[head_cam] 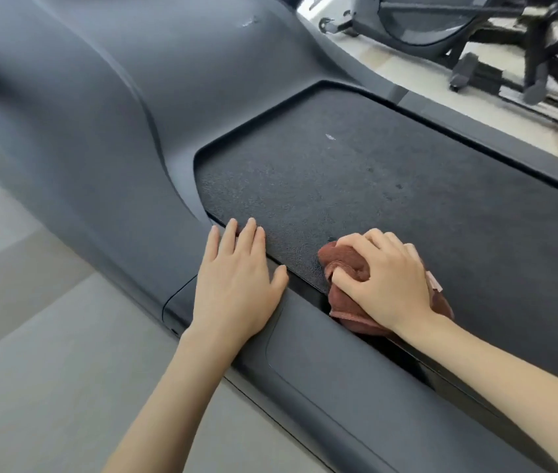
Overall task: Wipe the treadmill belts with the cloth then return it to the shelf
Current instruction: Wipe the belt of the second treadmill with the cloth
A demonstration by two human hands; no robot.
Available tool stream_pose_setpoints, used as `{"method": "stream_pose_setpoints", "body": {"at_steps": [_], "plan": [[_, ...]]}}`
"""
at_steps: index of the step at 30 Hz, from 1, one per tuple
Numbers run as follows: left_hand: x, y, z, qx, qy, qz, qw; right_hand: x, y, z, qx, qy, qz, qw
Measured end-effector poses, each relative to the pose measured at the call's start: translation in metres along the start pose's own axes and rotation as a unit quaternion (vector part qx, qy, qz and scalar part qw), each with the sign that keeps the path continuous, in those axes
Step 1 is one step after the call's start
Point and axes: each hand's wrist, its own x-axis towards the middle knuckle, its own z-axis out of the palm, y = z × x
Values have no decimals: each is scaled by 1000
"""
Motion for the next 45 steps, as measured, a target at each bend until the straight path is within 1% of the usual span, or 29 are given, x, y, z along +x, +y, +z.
{"method": "stream_pose_setpoints", "body": {"at_steps": [4, 9, 13, 16, 21, 23, 25, 28, 30, 33, 35, 37, 40, 45], "plan": [[-1, 0, 0, 4, 3, -6, 1000, 38, -8, 13, 26, 4, -45, 999], [-2, 2, -6, 0, 2, -12, 1000, 121, -17, 47, 24, 11, -82, 996], [-2, 5, -9, 1, -9, -18, 1000, 187, -22, 72, 19, 10, -75, 997], [-1, 4, -9, 5, -10, -21, 1000, 210, -26, 81, 9, 20, -59, 998], [-1, 2, -9, 7, -17, -28, 999, 178, -19, 67, 21, 6, -77, 997], [-1, 4, -9, 4, -21, -29, 999, 144, -11, 48, 34, -12, -92, 995], [-2, 5, -10, 2, -20, -30, 999, 98, 0, 27, 45, -23, -127, 991], [-3, 6, -12, -12, -9, -51, 999, 29, 22, 3, 59, -10, -147, 987], [-3, 7, -13, -23, 9, -65, 998, 9, 30, -3, 56, -12, -150, 987], [-4, 7, -11, -20, 13, -74, 997, 20, 20, -1, 63, -22, -156, 985], [-4, 7, -11, 4, 10, -82, 997, 38, 4, 5, 75, -24, -170, 982], [-3, 6, -12, 22, 4, -111, 994, 59, -12, 14, 80, -29, -182, 980], [-4, -3, -13, 7, -1, -163, 987, 99, -39, 35, 74, -28, -181, 980], [-11, -13, -14, 17, 1, -148, 989, 175, -82, 76, 75, -10, -184, 980]]}}
